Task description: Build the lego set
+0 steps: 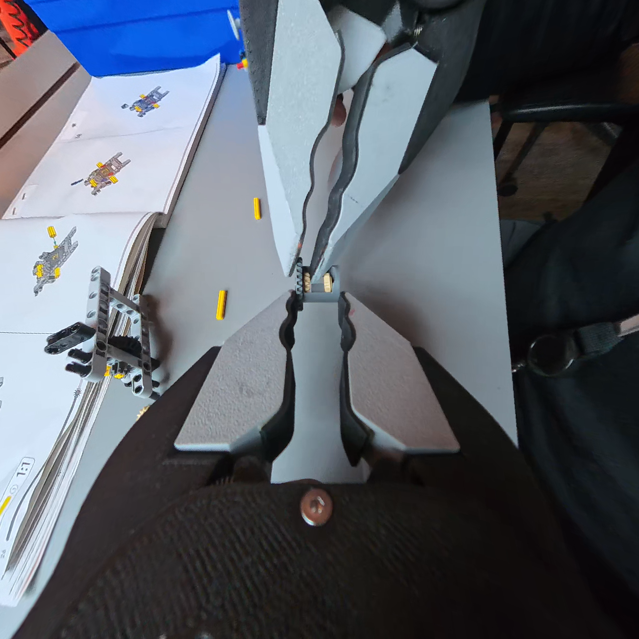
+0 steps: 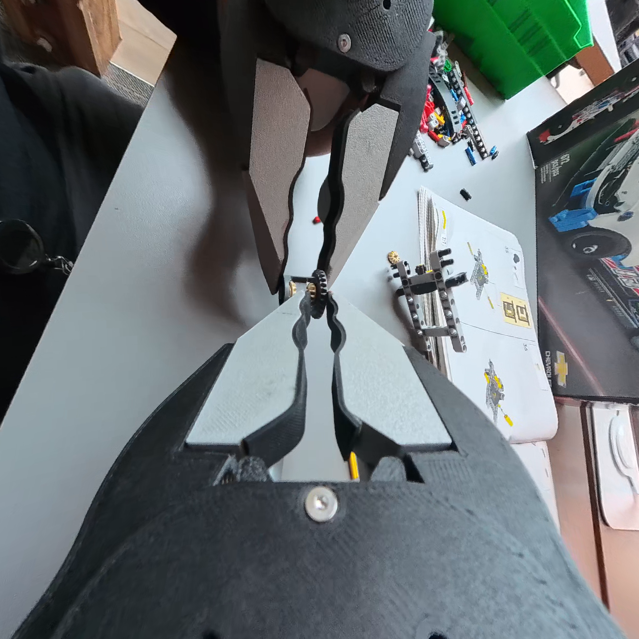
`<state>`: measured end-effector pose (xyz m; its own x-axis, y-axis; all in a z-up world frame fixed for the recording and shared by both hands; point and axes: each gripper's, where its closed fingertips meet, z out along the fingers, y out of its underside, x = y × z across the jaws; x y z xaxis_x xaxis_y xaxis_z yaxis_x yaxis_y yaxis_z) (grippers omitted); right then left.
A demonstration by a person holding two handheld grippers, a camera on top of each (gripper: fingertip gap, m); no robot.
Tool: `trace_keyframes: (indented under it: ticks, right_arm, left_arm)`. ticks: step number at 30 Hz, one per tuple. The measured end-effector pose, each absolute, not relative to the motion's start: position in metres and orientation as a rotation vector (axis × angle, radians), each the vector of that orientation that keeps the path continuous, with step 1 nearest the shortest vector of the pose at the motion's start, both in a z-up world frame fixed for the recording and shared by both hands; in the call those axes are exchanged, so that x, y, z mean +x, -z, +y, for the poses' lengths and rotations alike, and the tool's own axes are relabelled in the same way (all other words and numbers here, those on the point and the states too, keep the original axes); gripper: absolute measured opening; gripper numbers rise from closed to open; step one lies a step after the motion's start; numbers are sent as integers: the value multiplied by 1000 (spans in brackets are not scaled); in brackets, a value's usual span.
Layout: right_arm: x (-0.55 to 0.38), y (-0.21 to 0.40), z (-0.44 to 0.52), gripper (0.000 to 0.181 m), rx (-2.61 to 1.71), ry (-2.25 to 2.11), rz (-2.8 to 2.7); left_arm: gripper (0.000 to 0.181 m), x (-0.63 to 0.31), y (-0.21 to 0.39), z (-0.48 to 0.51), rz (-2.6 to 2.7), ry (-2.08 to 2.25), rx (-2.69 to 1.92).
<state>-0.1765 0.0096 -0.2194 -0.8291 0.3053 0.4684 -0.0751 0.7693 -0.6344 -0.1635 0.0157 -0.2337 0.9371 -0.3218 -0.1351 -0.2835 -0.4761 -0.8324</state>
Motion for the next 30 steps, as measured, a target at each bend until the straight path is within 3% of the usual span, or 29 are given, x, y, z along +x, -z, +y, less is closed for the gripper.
trace_keyframes:
  ticks: [13,22,30]
  right_arm:
    - [-174,221,11,3,-373,-1199,-2496]
    - [-184,226,14,6,-347,-994,-2423]
    - [-185,225,12,6,-396,-1066,-2431]
  left_arm:
    - [21,-161,235,17,356,153,-2114]
    - [20,-170,238,18,259,191,-2145]
    - [20,-170,238,16,255,219,-2142]
